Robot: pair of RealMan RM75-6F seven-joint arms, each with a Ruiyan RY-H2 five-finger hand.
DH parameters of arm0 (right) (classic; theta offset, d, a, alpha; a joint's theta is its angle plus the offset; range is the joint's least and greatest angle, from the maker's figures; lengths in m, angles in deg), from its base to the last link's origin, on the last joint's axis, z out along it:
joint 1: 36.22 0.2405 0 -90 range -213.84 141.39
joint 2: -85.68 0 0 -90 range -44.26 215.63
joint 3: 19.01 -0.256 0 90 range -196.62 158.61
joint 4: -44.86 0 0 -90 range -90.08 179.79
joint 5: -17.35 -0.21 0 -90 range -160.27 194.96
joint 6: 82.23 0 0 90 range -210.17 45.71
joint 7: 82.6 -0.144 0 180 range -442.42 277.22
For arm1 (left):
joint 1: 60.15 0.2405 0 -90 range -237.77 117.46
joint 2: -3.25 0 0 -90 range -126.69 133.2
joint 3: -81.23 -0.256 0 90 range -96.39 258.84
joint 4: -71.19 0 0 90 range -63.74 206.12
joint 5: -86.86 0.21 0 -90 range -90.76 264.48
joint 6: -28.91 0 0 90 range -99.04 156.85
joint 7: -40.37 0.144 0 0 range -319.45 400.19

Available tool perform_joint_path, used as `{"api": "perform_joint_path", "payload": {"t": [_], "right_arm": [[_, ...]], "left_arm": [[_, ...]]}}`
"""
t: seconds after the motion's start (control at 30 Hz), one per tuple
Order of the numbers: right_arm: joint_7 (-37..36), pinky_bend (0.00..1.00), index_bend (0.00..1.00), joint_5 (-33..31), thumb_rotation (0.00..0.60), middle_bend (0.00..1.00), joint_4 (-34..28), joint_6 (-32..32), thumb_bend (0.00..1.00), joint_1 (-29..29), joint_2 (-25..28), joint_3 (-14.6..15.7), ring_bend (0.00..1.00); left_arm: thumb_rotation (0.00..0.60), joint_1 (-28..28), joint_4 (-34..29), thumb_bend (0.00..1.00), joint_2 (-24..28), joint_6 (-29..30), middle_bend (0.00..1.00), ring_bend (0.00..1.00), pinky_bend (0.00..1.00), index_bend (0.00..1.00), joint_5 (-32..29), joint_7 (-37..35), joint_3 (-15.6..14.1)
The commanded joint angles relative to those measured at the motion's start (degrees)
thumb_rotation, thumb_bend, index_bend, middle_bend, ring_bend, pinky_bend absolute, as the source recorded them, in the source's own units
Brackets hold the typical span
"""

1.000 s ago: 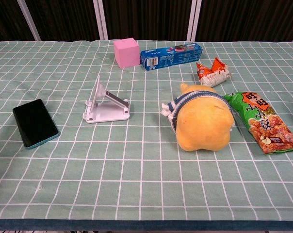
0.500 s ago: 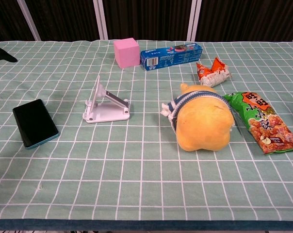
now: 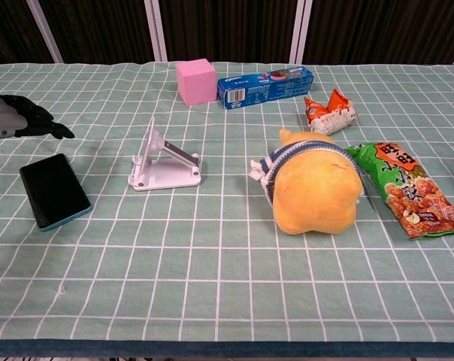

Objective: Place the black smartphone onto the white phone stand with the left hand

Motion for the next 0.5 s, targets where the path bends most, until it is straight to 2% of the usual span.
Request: {"api": "perform_joint_path", "payload": {"t": [0.03,0.5], "right_arm": [[0.34,0.12,0.00,0.06,0.600,0.00,-0.02,0.26,0.34,0.25,-0.01,-0.05,0.00],[0.94,0.12,0.00,-0.21,0.600,0.00,-0.49,0.55,0.34,0.58,0.03,-0.16,0.00]], "left_arm": [[0.600,-0.81,0.98,0.07,-1.31,-0.86,0.13,0.00,0.04,0.07,-1.61,0.35,-0.37],[0.600,-4.44,5.48,0.07,-6.64,-3.35,0.16,0.00,0.04,0.11,-6.56,3.02,-1.68]]}}
